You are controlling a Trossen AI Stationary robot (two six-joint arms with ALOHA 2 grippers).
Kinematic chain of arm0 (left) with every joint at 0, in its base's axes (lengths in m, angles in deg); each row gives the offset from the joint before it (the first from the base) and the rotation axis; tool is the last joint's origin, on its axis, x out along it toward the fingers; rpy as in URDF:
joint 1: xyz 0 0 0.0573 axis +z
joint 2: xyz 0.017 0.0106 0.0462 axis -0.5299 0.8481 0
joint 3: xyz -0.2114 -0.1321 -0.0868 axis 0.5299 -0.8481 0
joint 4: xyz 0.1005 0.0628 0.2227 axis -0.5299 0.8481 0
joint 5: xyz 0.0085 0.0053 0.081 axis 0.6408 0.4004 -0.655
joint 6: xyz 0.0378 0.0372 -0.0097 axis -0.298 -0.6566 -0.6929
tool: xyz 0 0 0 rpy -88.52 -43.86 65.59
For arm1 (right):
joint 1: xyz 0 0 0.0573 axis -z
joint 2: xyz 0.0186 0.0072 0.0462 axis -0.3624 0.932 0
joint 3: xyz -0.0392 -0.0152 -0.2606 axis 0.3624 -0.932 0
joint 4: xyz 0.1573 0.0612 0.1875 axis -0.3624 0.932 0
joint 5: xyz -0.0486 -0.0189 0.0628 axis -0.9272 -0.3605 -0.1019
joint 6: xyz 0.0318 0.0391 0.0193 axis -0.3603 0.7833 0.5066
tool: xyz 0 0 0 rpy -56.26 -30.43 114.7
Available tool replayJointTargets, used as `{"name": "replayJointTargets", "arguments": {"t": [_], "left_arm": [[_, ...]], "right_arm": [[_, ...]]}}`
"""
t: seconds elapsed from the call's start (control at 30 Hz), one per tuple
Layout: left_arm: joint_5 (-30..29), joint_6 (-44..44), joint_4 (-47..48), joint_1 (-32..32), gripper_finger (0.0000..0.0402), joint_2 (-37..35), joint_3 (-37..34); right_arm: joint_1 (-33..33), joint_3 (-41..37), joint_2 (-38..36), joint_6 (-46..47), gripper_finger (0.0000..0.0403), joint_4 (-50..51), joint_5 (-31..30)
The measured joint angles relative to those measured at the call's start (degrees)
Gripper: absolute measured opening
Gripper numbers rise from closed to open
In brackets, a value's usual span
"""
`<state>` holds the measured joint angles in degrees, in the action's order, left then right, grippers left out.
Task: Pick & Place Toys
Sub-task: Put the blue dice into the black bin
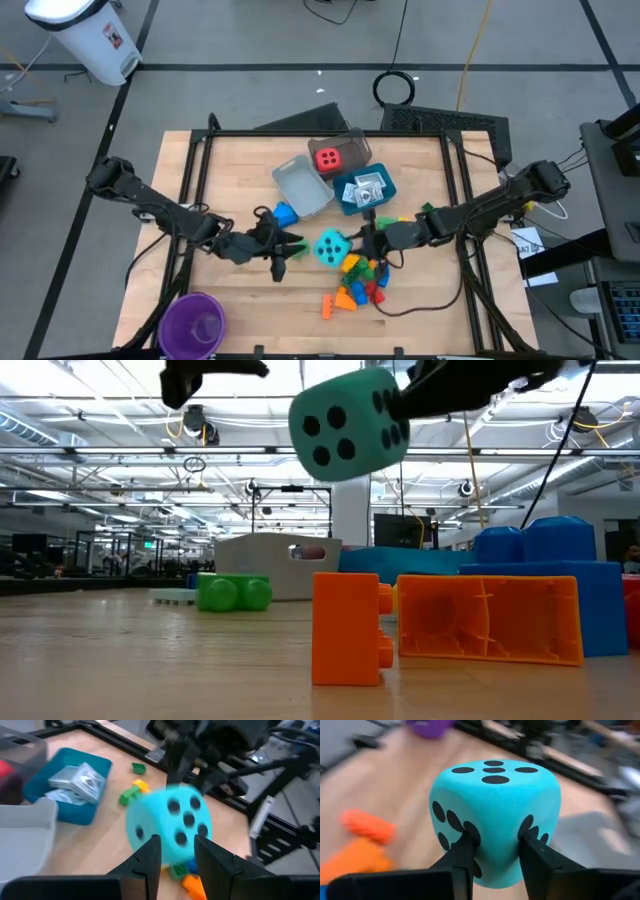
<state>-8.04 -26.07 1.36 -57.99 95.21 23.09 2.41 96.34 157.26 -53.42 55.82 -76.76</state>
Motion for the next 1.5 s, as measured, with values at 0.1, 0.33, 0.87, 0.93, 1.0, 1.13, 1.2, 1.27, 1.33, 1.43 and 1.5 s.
{"name": "replayJointTargets", "arguments": {"t": [0.1,0.33,0.87,0.93,1.0,1.13,1.2,1.27,1.33,1.43,1.5], "left_arm": [[-0.02,-0.11,0.26,0.98,0.0125,0.00,0.00],[-0.06,-2.57,1.03,2.72,0.0158,0.15,-0.02],[-0.05,-15.73,1.04,4.82,0.0204,0.17,-0.02],[-0.03,-16.52,1.03,5.32,0.0203,0.17,-0.02],[-0.05,-17.26,1.03,5.79,0.0199,0.17,-0.02],[-0.02,-18.27,1.17,6.71,0.0190,0.17,-0.04],[-0.01,-18.18,1.47,7.09,0.0185,0.17,-0.05],[0.02,-18.16,1.50,7.23,0.0182,0.17,-0.07],[0.02,-18.14,1.50,7.23,0.0179,0.17,-0.07],[0.02,-18.14,1.48,7.23,0.0177,0.17,-0.07],[0.04,-17.88,1.43,7.23,0.0180,0.17,-0.07]], "right_arm": [[0.78,0.11,-2.24,-1.92,0.0084,2.31,-8.56],[8.07,0.02,-5.47,-10.54,0.0084,3.68,-20.68],[44.88,0.02,5.01,-15.09,0.0058,1.83,2.49],[46.21,0.02,6.63,-15.88,0.0058,0.81,2.52],[46.58,0.01,7.34,-16.79,0.0060,1.51,2.44],[46.07,0.00,7.30,-16.78,0.0076,1.29,2.54],[45.60,0.00,7.15,-17.86,0.0089,1.69,2.54],[45.04,0.00,6.85,-19.89,0.0104,2.02,2.47],[44.53,0.02,6.82,-21.90,0.0120,1.93,2.41],[43.63,0.02,6.88,-23.79,0.0140,2.16,0.31],[43.01,0.02,6.86,-24.48,0.0151,2.12,-2.70]]}}
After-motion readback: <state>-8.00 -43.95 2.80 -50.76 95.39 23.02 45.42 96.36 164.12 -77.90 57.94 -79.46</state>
